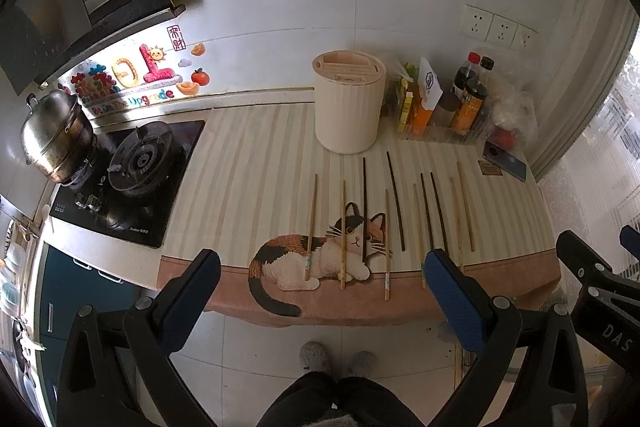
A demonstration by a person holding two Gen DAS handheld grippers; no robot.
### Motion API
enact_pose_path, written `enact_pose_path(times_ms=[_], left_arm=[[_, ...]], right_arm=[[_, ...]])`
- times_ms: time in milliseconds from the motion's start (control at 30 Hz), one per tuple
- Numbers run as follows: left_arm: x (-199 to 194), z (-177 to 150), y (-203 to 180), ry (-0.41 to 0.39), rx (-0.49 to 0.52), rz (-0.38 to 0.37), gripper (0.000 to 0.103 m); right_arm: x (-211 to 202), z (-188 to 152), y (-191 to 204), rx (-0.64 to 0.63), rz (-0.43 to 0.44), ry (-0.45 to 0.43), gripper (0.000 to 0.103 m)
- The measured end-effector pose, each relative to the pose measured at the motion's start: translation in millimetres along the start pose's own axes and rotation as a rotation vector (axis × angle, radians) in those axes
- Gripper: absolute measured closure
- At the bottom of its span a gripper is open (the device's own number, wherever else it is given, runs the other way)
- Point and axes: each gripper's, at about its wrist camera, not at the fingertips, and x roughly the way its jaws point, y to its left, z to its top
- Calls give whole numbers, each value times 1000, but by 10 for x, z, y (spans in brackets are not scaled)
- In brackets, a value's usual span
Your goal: Organize utensils
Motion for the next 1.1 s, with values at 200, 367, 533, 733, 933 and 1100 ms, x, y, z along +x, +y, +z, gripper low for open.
enact_pose_path(times_ms=[200, 367, 533, 733, 933, 1100], left_arm=[[4, -9, -2, -2, -1, 0, 0], [7, -9, -6, -1, -2, -3, 0], [6, -4, -7, -2, -1, -1, 0], [6, -1, -5, -2, -1, -1, 0], [12, 10, -18, -2, -2, -1, 0], [10, 8, -15, -2, -1, -1, 0]], right_arm=[[7, -4, -2, 1, 0, -2, 0], [3, 16, 1, 0, -1, -2, 0], [6, 29, 0, 0, -3, -2, 0], [5, 22, 3, 0, -2, -3, 0], [1, 37, 2, -1, -2, -5, 0], [1, 47, 0, -2, -1, -5, 0]])
